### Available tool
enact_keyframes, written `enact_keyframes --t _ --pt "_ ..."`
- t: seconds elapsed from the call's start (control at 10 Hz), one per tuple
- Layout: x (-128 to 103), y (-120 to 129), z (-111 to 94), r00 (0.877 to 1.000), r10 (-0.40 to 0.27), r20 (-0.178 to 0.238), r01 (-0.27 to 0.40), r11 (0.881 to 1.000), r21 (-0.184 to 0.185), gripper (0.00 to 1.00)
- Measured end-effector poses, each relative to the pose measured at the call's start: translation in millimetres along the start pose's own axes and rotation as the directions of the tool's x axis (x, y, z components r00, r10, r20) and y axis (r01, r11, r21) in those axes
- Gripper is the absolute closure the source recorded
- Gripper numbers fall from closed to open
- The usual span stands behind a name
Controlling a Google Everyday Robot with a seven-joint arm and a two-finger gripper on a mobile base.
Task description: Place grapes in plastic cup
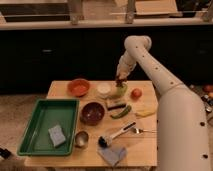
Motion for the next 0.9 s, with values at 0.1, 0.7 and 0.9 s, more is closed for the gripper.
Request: enact_keyframes --t 0.1,0.7,0.9 --pt "0.6 1.8 0.2 1.0 0.0 0.004 0.0 1.0 -0.004 1.0" --pt "-0.1 6.4 5.2 0.999 -0.009 0.041 0.01 0.999 -0.035 1.0" --pt "1.2 6.0 5.0 0.998 -0.019 0.058 0.022 0.999 -0.042 1.0"
